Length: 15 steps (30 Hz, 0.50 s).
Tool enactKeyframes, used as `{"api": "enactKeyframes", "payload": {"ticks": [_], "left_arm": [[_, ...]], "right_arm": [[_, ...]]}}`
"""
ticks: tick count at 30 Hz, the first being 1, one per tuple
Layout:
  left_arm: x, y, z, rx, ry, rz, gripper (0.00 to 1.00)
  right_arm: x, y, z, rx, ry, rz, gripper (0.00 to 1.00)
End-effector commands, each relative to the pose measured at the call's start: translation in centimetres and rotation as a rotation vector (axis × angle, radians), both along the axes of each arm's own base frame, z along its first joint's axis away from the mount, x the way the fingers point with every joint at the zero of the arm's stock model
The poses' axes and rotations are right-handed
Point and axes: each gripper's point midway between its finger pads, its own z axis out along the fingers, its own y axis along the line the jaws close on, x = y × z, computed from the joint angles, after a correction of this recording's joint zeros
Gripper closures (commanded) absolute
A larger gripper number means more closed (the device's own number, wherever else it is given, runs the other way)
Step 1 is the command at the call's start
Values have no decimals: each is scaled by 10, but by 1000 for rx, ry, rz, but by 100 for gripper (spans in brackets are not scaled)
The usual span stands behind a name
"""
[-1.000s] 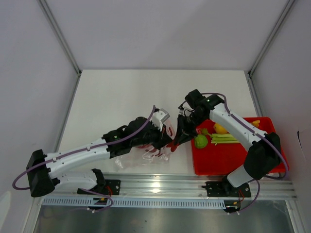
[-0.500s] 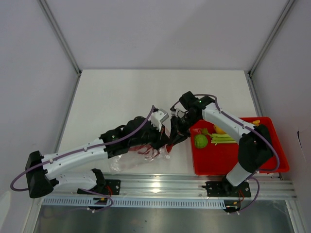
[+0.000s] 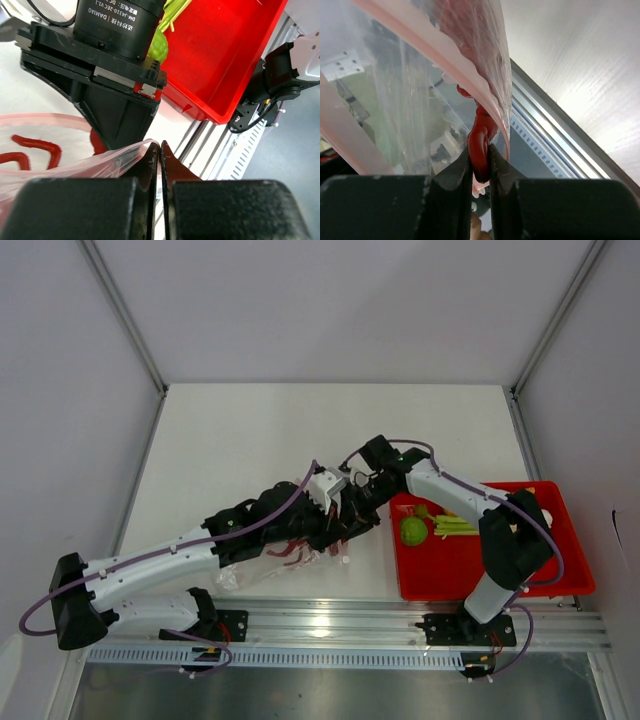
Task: Place the food in the zip-top bag and seal the zipper
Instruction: Place the fake lobster in the zipper food storage bag.
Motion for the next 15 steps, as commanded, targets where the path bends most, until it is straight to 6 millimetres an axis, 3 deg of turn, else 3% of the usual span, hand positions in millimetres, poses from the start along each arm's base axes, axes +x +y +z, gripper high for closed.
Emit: {"api": "enactKeyframes", "payload": {"ticks": [1, 6, 10, 15], "left_arm": [[-23, -26, 55, -204, -69, -136, 99], [-29, -35, 57, -214, -44, -165, 99], [-28, -27, 63, -208, -69, -140, 99], [-19, -13, 56, -181, -106, -74, 99]], "right_arm": [[23, 31, 12, 134, -140, -54, 100], [5, 61, -14, 61, -141, 11, 89], [12, 50, -18, 24, -190, -31, 75], [23, 28, 4, 30, -233, -85, 66]]}}
